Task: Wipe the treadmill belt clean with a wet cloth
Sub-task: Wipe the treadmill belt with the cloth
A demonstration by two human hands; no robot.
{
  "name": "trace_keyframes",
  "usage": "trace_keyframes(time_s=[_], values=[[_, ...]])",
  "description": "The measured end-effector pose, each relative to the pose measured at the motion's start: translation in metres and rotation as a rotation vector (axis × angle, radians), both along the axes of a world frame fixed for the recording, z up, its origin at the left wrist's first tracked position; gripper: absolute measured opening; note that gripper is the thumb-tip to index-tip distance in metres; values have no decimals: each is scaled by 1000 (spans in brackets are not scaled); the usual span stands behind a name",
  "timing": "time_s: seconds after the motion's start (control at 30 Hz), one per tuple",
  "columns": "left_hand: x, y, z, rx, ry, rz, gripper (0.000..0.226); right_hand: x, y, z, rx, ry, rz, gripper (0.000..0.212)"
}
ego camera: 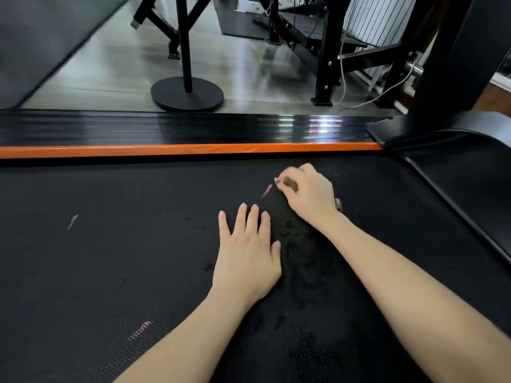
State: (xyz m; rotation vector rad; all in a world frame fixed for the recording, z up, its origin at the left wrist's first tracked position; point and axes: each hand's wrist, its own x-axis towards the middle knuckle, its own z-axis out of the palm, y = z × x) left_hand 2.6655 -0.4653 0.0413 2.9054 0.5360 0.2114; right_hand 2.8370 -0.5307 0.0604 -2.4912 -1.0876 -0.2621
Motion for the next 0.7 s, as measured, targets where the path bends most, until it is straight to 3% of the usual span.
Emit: trace_keyframes(time_s=[0.1, 0.27, 0.33, 0.4, 0.5, 0.6, 0.7], values=[[-1, 0, 7, -17, 63, -18, 72, 3, 17, -4, 8, -4, -110, 19], [-6, 17, 19, -164, -46, 36, 57, 2, 11, -3, 19, 32, -92, 19], [-11, 41, 22, -34, -89, 78, 62, 5, 12, -4, 16, 41, -100, 19], [-20, 69, 20, 98, -15, 100, 75, 6, 13, -6, 13, 24, -109, 19], [-32, 89, 8, 90, 112, 133, 84, 6, 14, -7, 22, 12, -135, 20], [-30, 89, 2, 77, 99, 139, 81, 4, 20, -5, -7, 20, -200, 21], [-29, 89, 0, 75, 72, 153, 63, -23, 37, 4, -25, 58, -308, 22]])
